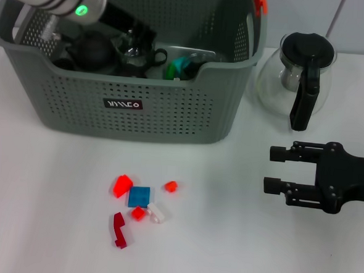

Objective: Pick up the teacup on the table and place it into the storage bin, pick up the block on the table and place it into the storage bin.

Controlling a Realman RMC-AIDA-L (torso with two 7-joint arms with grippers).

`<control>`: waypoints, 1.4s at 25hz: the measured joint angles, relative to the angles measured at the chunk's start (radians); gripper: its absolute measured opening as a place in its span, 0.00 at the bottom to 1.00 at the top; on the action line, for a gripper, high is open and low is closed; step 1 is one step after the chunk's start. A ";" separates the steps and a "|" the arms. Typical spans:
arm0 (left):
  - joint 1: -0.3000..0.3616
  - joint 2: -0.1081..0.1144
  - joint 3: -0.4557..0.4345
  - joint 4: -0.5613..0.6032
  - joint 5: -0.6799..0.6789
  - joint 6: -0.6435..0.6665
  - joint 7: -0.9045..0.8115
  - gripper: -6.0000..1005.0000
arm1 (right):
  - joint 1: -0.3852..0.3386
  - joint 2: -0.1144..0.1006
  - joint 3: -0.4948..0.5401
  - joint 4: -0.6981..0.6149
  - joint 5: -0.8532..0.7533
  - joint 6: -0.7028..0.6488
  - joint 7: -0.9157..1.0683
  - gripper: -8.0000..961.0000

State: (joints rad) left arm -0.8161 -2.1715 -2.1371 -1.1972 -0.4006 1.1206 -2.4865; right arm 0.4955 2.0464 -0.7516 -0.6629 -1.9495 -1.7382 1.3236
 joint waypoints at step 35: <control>0.558 -0.001 0.121 -0.084 -0.499 0.341 0.684 0.83 | 0.000 0.013 -0.002 0.002 -0.015 -0.075 -0.110 0.72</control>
State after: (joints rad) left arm -0.2582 -2.1728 -2.0160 -1.2816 -0.8998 1.4617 -1.8029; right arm 0.4960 2.0596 -0.7540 -0.6610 -1.9650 -1.8132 1.2140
